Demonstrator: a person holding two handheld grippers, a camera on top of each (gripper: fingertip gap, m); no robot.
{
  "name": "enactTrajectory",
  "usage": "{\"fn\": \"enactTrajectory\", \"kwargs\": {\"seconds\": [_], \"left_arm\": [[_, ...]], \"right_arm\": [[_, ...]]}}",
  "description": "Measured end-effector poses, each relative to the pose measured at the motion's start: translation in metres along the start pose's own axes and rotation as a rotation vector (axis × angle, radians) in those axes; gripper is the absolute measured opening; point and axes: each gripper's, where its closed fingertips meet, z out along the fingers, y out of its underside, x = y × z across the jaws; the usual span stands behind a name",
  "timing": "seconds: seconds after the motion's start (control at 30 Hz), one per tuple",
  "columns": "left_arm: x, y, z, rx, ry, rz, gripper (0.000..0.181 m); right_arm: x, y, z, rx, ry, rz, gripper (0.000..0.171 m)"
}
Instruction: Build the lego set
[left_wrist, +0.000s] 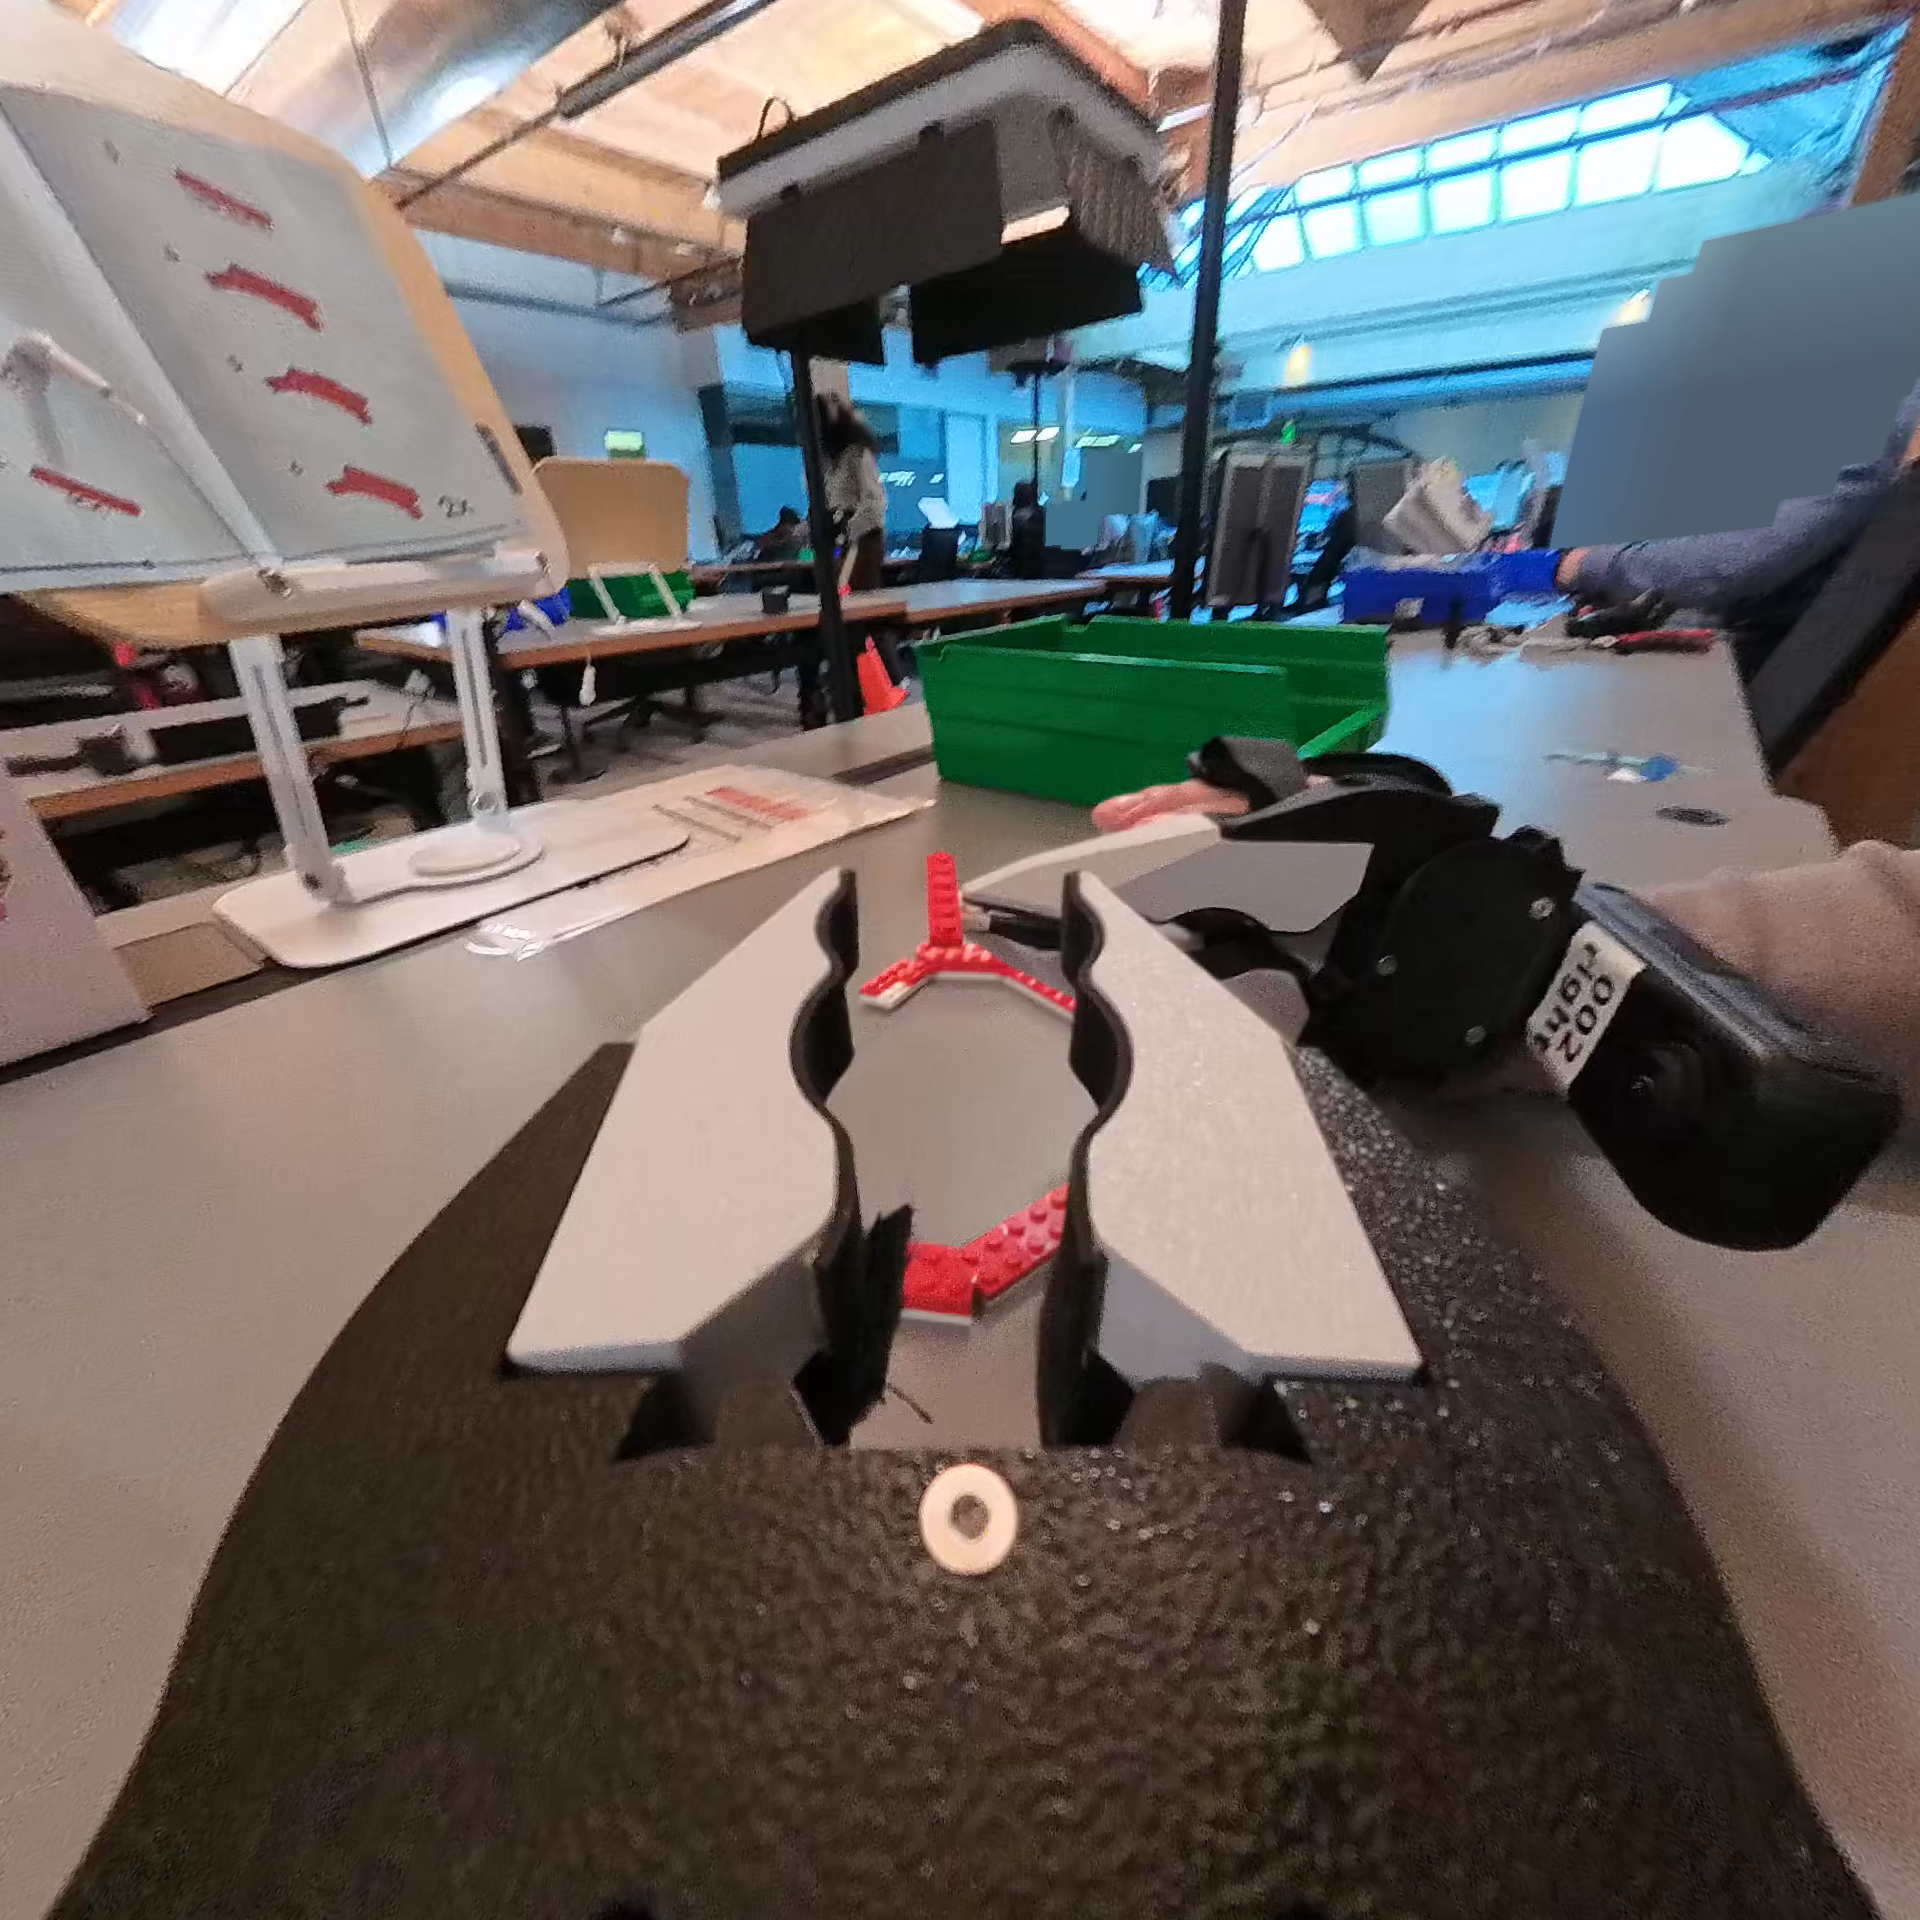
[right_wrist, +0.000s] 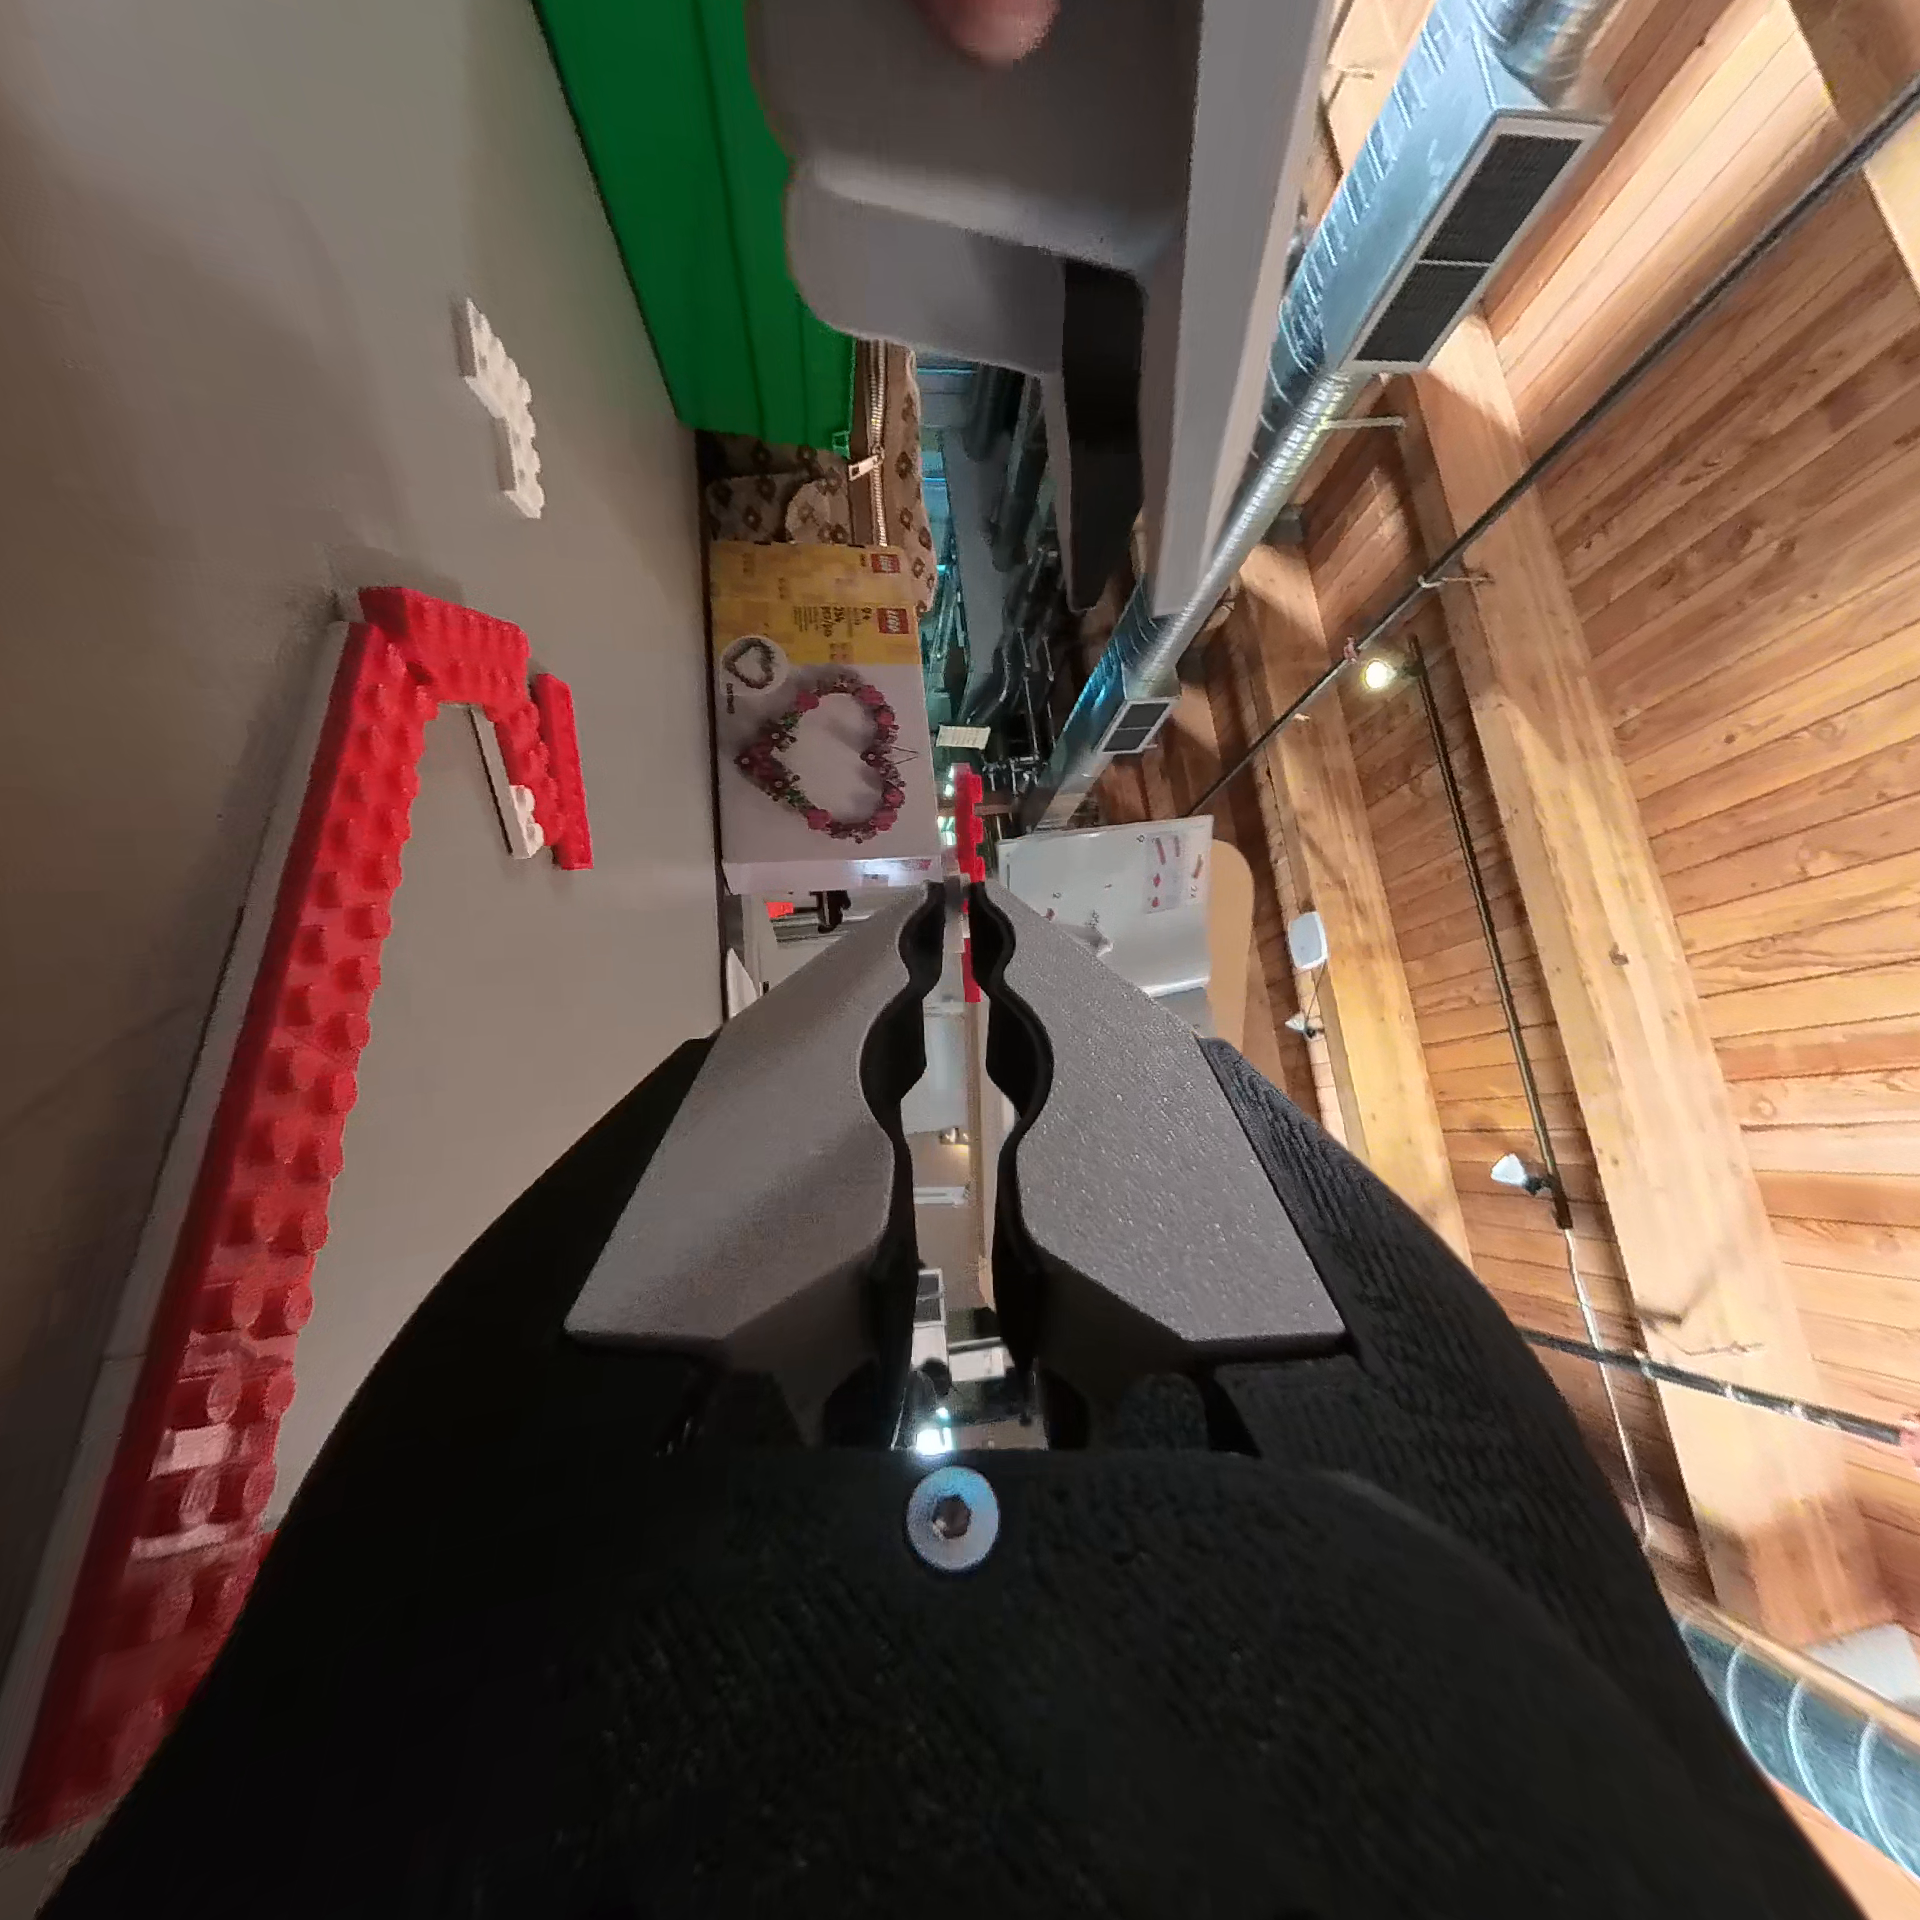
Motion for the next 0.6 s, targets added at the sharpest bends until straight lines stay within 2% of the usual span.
{"fn": "enactTrajectory", "kwargs": {"seconds": [0.2, 0.4, 0.6], "left_arm": [[-0.007, 0.021, 0.007, -0.128, -0.045, 0.013, 0.033], [-0.004, 0.03, 0.01, -0.146, -0.002, -0.079, 0.027], [-0.004, 0.037, 0.008, -0.182, -0.008, -0.058, 0.007]], "right_arm": [[0.002, -0.003, 0.004, 0.017, 0.013, 0.004, 0.002], [0.001, -0.017, 0.003, 0.062, 0.009, -0.035, 0.002], [-0.007, -0.023, 0.004, 0.062, -0.009, -0.092, 0.002]]}}
